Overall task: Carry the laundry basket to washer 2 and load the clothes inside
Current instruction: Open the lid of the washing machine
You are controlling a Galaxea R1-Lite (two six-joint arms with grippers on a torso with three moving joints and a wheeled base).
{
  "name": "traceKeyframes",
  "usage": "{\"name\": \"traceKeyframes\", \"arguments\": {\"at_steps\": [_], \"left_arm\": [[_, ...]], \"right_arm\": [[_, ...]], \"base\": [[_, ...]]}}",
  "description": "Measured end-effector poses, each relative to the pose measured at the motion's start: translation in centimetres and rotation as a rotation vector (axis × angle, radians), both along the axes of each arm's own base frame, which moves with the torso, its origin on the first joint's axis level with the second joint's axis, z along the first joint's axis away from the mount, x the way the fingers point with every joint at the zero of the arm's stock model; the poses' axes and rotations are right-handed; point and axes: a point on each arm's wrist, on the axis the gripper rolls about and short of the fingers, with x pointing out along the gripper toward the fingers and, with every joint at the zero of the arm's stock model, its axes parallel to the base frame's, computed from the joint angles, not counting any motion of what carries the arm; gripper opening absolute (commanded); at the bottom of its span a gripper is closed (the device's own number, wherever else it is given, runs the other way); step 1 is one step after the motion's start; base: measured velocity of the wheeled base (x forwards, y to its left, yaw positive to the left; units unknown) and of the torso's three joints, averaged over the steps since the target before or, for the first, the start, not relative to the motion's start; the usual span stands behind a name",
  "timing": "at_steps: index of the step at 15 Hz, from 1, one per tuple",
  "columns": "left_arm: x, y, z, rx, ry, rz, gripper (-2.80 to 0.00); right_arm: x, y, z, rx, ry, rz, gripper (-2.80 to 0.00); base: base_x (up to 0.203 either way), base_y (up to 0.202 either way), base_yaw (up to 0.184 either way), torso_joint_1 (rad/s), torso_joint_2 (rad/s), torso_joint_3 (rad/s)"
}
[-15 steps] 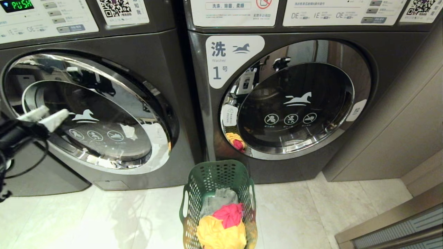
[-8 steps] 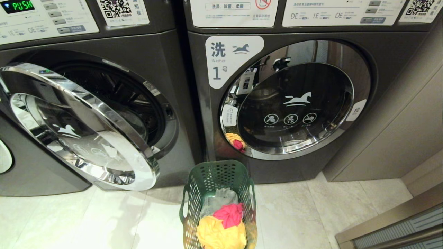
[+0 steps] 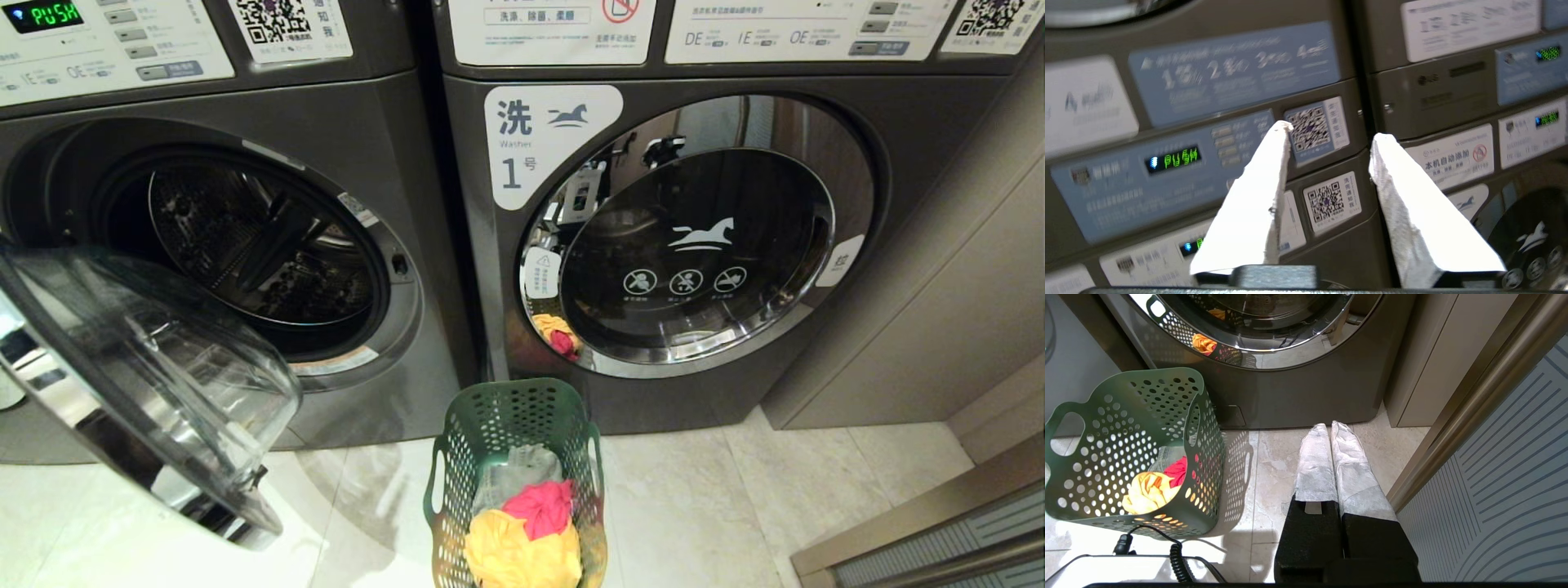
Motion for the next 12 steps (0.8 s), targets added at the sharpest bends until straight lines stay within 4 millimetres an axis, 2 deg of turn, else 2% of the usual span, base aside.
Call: {"name": "traceKeyframes", "arguments": {"at_steps": [3, 7, 9, 12], "left_arm": [[1.2, 0.8, 0.1, -0.102, 0.142, -0.027, -2.8], [1.9, 1.1, 0.3, 0.009, 0.093, 0.011, -2.8], [2.6, 1.7, 0.5, 0.003, 0.093, 0.132, -2.8], [4.6, 2.0, 0.1, -0.134, 0.133, 0.418, -2.8]], "right_arm": [[0.0, 0.0, 0.0, 0.0, 0.0, 0.0, -2.8], [0.0, 0.0, 0.0, 0.0, 0.0, 0.0, -2.8], [0.0, 0.0, 0.0, 0.0, 0.0, 0.0, -2.8], [0.0, 0.0, 0.0, 0.0, 0.0, 0.0, -2.8]], "base": [[0.0, 0.0, 0.0, 0.0, 0.0, 0.0], [0.0, 0.0, 0.0, 0.0, 0.0, 0.0], [0.0, 0.0, 0.0, 0.0, 0.0, 0.0], [0.0, 0.0, 0.0, 0.0, 0.0, 0.0]]}}
